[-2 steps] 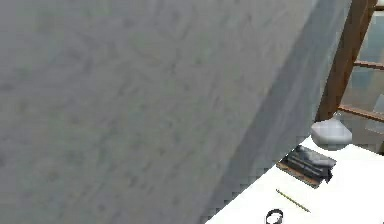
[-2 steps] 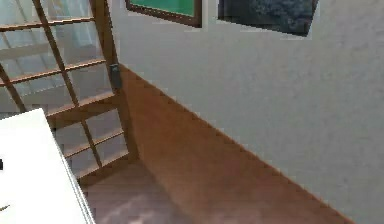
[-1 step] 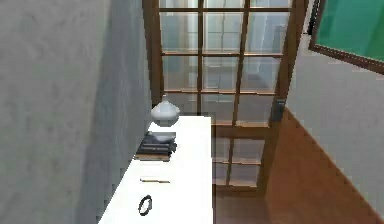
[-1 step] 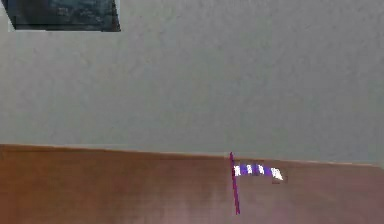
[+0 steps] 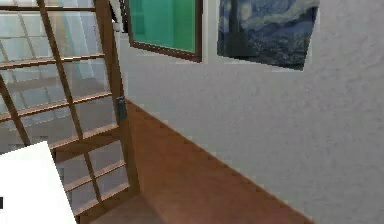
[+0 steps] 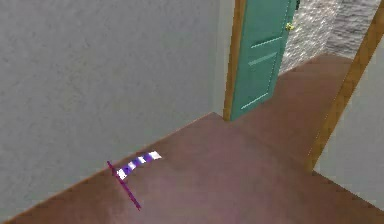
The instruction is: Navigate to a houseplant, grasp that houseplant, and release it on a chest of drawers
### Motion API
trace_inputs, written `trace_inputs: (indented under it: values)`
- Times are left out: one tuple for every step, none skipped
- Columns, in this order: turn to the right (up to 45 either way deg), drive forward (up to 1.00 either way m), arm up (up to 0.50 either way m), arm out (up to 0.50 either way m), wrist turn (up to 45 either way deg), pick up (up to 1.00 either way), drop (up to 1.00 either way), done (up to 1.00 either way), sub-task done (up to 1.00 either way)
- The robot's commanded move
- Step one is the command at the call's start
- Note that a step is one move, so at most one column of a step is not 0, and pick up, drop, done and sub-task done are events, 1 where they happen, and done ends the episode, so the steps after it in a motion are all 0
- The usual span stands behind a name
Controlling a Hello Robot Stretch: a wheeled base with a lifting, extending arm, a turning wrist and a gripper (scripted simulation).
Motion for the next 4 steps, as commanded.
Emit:
trace_inputs:
  values:
    - [18.0, 0.00, 0.00, 0.00, 0.0, 0.00, 0.00, 0.00, 0.00]
    - [0.0, 0.25, 0.00, 0.00, 0.0, 0.00, 0.00, 0.00, 0.00]
    - [-27.0, 0.00, 0.00, 0.00, 0.0, 0.00, 0.00, 0.00, 0.00]
    - [0.0, 1.00, 0.00, 0.00, 0.0, 0.00, 0.00, 0.00, 0.00]
